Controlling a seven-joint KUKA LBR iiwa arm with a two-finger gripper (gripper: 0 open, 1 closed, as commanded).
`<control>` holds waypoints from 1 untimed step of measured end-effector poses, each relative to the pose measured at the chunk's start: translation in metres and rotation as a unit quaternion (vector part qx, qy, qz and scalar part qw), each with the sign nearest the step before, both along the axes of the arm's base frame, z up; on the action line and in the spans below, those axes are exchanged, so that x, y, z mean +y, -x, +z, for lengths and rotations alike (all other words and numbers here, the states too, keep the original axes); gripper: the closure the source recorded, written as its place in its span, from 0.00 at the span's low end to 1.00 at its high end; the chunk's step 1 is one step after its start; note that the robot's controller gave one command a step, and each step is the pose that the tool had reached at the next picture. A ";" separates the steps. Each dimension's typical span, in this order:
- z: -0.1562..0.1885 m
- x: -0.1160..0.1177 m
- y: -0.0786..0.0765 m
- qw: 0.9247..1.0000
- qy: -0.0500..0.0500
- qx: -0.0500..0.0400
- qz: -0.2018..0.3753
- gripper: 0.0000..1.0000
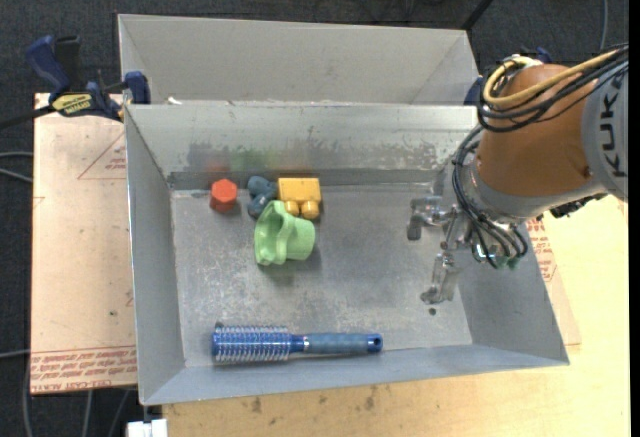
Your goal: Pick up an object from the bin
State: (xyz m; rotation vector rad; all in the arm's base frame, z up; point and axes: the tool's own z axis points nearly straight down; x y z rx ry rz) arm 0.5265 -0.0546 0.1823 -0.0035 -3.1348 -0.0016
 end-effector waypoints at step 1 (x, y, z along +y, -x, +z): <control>-0.115 -0.068 -0.102 0.994 0.000 -0.005 0.113 0.00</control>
Offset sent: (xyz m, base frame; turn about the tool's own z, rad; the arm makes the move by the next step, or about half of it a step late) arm 0.1016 -0.0675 -0.1123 -0.2302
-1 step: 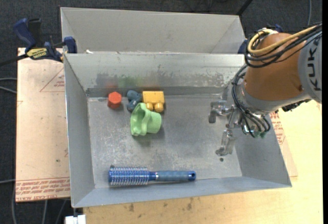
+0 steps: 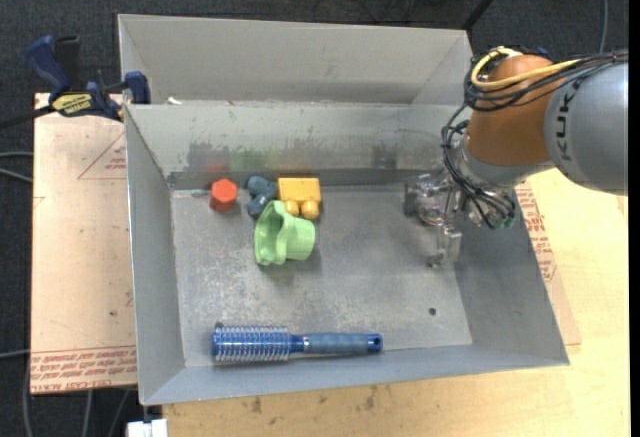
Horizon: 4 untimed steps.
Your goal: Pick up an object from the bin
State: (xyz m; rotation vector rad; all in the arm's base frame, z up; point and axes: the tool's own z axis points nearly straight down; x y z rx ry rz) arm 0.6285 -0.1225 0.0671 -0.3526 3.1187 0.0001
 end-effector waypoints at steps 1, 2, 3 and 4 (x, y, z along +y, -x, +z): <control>0.035 -0.033 -0.029 0.998 0.001 -0.003 0.058 0.00; 0.033 -0.025 -0.027 0.997 0.000 0.000 0.073 0.00; 0.002 -0.025 -0.024 0.995 -0.002 0.000 0.095 0.00; 0.003 -0.025 -0.025 0.996 -0.002 -0.002 0.094 0.00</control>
Offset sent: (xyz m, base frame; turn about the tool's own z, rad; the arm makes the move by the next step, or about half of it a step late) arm 0.0272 -0.0316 0.0329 -0.1202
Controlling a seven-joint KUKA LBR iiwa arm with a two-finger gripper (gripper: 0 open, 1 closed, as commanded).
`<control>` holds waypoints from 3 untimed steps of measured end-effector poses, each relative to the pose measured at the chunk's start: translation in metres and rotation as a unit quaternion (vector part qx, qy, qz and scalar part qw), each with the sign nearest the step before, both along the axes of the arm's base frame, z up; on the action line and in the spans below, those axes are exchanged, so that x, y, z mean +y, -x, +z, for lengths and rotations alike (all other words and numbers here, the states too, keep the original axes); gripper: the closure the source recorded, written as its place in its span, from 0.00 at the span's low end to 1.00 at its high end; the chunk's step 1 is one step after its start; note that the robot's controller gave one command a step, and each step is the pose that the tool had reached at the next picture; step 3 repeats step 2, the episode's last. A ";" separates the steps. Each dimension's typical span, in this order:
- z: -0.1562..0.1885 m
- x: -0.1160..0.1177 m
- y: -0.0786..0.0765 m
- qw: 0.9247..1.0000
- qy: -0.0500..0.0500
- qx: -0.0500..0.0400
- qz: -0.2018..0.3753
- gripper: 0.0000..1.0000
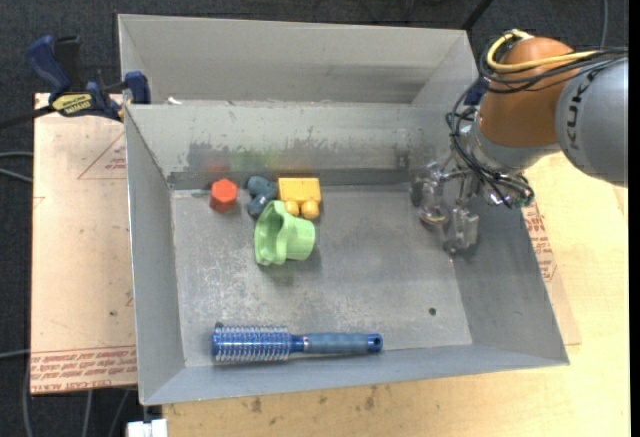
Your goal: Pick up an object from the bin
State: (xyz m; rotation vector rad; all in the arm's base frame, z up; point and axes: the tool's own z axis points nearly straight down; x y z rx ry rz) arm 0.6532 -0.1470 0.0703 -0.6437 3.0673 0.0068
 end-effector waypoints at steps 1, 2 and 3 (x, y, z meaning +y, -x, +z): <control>0.000 0.000 0.000 1.000 0.000 0.000 -0.001 1.00; 0.076 0.000 -0.003 1.000 0.003 -0.003 -0.001 1.00; 0.076 0.000 -0.003 1.000 0.003 -0.003 -0.001 1.00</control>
Offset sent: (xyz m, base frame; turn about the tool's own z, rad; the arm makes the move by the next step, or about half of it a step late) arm 0.0000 0.0000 0.0000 0.0000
